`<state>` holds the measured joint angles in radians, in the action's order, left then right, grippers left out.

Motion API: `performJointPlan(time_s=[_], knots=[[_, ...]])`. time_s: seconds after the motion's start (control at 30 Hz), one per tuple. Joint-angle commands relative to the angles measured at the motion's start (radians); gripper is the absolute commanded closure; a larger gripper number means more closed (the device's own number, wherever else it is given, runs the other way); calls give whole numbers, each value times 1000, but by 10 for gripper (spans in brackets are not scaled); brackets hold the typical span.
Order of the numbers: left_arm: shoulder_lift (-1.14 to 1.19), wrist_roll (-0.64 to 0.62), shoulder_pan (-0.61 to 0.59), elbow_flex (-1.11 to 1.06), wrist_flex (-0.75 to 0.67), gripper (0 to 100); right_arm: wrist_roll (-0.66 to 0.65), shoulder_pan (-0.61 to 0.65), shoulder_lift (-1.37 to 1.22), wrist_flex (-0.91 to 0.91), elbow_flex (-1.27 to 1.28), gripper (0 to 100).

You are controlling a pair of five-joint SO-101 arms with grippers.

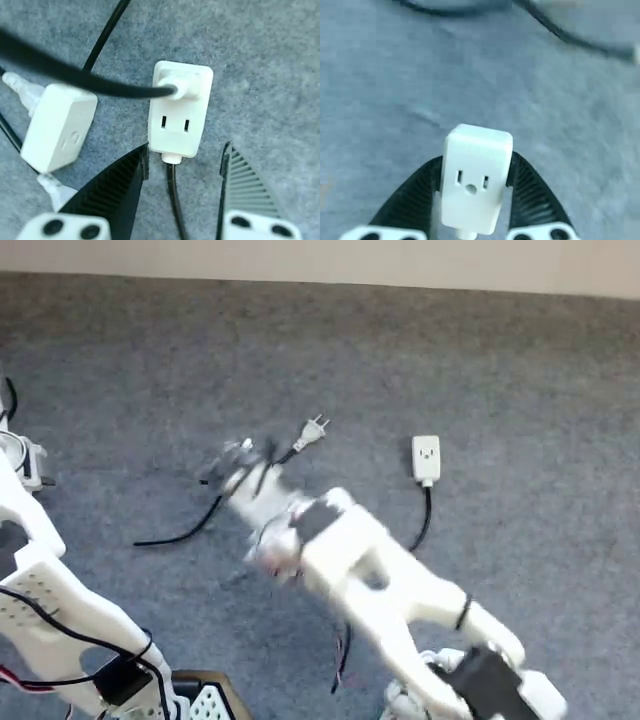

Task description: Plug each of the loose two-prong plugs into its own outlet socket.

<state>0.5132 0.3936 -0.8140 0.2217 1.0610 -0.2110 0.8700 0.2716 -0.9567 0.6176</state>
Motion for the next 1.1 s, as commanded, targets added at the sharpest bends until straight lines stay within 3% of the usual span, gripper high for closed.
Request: performJointPlan(time_s=[0.0, 0.27, 0.4, 0.53, 0.73, 0.83, 0.93, 1.07], knots=[[-18, 163, -4, 39, 86, 764, -29, 157, 153, 151, 134, 994], [-16, 187, 45, 113, 285, 763, 48, 154, -35, 294, 120, 971], [-18, 235, 81, 113, 387, 762, 46, 134, -79, 209, 39, 760], [-41, 278, 140, 130, 505, 761, 44, 104, 42, 120, 15, 575], [-231, 276, 289, 130, 649, 761, 46, -1, 418, -44, 21, 563], [-366, 279, 383, 30, 675, 762, 48, -108, 591, -147, 51, 563], [-536, 318, 492, -166, 649, 764, 49, -303, 760, -156, 191, 563], [-799, 334, 634, -530, 474, 765, 49, -495, 957, -71, 498, 563]])
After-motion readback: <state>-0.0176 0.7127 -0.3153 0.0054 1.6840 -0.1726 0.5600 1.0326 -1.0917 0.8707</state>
